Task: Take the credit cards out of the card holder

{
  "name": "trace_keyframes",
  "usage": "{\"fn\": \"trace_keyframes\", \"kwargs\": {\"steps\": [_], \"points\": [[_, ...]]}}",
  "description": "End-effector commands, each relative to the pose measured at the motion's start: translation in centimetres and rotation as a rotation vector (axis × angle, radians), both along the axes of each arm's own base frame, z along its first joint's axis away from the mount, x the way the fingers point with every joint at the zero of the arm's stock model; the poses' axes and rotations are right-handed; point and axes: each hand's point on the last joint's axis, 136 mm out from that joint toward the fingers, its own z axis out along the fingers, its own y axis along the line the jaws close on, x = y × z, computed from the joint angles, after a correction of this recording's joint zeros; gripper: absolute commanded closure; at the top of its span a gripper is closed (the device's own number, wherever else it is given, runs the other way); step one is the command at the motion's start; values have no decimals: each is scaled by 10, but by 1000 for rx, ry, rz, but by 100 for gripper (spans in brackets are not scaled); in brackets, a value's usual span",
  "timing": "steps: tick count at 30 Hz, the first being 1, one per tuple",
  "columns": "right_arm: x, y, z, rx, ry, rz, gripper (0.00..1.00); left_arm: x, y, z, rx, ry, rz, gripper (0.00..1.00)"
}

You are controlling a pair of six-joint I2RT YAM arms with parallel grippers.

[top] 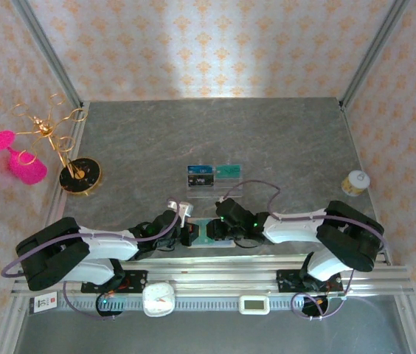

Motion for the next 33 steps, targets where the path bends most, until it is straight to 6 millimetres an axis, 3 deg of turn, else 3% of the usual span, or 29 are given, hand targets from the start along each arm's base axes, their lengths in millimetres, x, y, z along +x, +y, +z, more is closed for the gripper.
{"fn": "trace_keyframes", "kwargs": {"steps": [1,4,8,13,19,26,33], "points": [[-8,15,4,54,26,55,77,-14,14,-28,86,95,-7,100],[-6,9,-5,80,80,14,77,-17,12,-29,70,108,-12,100],[-5,-1,-10,94,118,-27,69,-18,15,-31,70,114,-5,100],[-5,0,-15,69,137,-15,78,-20,15,-32,71,118,-10,100],[-1,-13,-23,25,140,-86,100,-20,18,-32,76,114,-3,100],[0,-32,-17,102,270,-171,100,-22,20,-31,78,113,-6,100],[-1,-46,-7,79,238,-181,100,-22,23,-28,41,109,22,100]]}}
